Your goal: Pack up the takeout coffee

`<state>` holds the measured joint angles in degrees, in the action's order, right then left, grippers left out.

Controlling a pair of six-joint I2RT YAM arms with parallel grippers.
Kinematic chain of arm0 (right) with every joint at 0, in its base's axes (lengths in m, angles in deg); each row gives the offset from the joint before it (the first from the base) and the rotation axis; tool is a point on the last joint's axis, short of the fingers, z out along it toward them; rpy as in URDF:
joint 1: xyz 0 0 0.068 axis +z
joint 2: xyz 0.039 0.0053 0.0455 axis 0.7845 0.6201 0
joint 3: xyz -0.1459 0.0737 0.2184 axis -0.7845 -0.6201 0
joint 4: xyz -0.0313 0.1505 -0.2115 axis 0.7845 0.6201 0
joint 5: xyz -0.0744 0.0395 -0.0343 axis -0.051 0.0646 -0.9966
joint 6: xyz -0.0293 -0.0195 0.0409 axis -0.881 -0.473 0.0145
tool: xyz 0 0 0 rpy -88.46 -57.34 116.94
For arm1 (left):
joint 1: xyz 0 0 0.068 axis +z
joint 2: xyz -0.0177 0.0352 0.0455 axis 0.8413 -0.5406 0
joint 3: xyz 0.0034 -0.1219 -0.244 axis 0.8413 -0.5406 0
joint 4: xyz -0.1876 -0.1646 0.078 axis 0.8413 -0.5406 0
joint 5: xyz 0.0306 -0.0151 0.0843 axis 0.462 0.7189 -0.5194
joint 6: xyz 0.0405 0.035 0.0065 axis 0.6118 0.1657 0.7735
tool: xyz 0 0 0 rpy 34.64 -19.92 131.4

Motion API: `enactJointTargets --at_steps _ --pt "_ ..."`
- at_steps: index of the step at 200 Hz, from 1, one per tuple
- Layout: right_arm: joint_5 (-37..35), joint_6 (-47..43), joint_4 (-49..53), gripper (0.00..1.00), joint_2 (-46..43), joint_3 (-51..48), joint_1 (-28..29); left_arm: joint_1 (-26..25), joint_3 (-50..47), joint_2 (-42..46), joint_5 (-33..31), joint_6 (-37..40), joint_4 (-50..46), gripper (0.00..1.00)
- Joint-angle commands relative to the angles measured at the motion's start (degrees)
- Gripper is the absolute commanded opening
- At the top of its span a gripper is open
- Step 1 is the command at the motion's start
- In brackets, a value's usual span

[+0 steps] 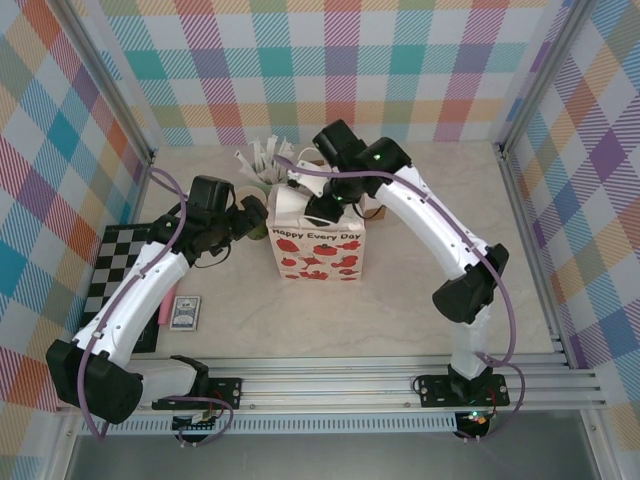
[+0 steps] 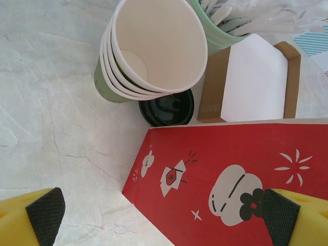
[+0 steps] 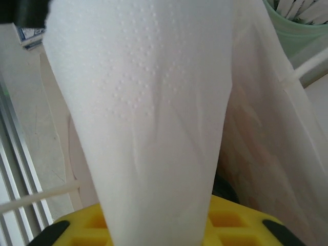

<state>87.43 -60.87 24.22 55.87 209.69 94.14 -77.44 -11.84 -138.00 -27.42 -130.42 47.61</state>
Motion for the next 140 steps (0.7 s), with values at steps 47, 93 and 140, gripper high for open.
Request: enactJointTargets --at_steps 47,93,140 --pt "8.2 12.7 -2.8 0.01 3.4 2.3 0.0 -1.3 -1.3 -0.3 2.3 -3.3 0.2 1.0" --pt "10.4 25.5 -10.5 0.0 5.8 -1.8 1.1 -4.0 -1.9 -1.1 1.2 -5.6 0.9 1.0" --pt "4.7 20.3 -9.8 0.05 8.1 -4.4 1.1 -4.1 -0.1 0.2 -5.9 -4.0 -3.2 1.0"
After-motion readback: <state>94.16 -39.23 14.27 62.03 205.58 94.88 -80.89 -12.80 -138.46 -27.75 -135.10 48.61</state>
